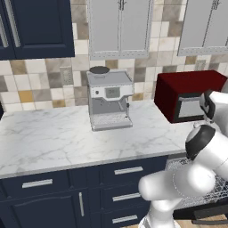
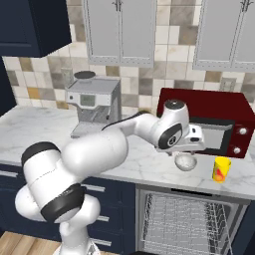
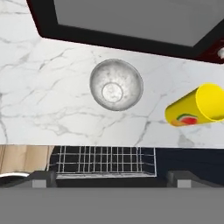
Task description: Pick up the cup and bowl from the counter, place them in the dishwasher, and close the dishwasher door.
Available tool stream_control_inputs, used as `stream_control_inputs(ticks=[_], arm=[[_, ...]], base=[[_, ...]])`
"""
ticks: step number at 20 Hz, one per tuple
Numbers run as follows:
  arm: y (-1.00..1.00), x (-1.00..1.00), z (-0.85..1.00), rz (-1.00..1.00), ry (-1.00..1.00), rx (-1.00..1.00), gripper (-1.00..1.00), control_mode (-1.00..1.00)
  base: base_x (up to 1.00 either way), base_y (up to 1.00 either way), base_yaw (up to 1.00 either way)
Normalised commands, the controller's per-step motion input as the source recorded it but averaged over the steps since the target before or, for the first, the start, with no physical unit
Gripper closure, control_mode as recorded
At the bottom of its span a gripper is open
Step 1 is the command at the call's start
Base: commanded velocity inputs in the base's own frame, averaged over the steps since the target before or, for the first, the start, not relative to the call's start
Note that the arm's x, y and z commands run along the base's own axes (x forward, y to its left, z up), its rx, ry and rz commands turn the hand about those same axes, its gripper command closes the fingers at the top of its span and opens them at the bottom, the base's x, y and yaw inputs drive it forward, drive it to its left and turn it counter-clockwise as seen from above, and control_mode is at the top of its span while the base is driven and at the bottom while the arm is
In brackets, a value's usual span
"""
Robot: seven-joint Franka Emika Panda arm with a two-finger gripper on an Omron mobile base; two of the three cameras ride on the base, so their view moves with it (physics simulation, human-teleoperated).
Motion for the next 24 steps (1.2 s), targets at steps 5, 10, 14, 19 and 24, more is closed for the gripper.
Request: stream_control_inputs(ticks=[5,10,14,19,24], arm=[[-0.45,0.25,-0.09,0.00,0.00,0.00,-1.00,-1.00],[-0.40,0.18,-0.18,0.00,0.00,0.00,-1.00,-1.00],[-0.37,0.15,-0.21,0.00,0.00,0.00,-1.00,-1.00],[-0.33,0.19,-0.22,0.00,0.00,0.00,-1.00,-1.00],[-0.35,0.20,-0.11,0.00,0.00,0.00,-1.00,-1.00]], base=[[0.00,0.00,0.00],[0.00,0.00,0.00],[0.00,0.00,0.00],[0.00,0.00,0.00],[0.00,0.00,0.00]])
